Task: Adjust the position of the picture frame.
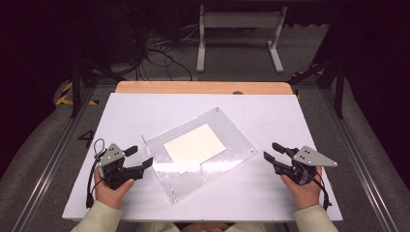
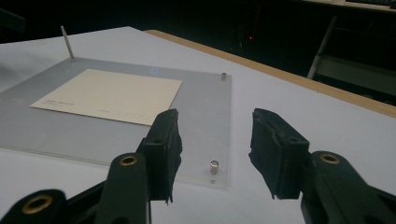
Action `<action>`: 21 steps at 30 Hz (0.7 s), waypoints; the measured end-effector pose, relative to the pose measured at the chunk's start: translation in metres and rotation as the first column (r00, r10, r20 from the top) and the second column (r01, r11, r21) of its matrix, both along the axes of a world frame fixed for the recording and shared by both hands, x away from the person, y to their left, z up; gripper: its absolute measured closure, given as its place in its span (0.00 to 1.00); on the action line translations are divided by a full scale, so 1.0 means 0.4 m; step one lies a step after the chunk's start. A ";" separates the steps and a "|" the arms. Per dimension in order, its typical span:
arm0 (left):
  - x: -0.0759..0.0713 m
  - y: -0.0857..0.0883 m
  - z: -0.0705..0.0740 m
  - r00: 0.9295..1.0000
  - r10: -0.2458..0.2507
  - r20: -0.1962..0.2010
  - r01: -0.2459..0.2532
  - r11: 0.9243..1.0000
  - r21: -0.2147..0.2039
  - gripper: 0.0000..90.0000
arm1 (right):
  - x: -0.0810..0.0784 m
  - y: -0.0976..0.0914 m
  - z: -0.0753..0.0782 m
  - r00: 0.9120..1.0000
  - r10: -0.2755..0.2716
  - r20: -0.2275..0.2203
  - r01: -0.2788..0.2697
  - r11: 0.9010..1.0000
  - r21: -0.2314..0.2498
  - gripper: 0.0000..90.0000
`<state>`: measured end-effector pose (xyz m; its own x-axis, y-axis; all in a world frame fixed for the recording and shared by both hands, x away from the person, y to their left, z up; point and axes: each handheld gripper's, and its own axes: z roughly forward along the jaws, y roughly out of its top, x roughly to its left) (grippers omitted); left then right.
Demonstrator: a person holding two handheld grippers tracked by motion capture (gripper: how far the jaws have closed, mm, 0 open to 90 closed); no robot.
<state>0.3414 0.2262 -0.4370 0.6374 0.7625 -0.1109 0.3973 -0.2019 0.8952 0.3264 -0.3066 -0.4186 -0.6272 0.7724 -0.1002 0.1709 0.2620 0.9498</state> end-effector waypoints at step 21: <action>-0.010 -0.005 0.012 0.998 -0.038 0.041 0.040 0.998 -0.042 0.25 | -0.004 -0.002 0.001 1.000 0.008 0.017 -0.008 1.000 0.012 0.52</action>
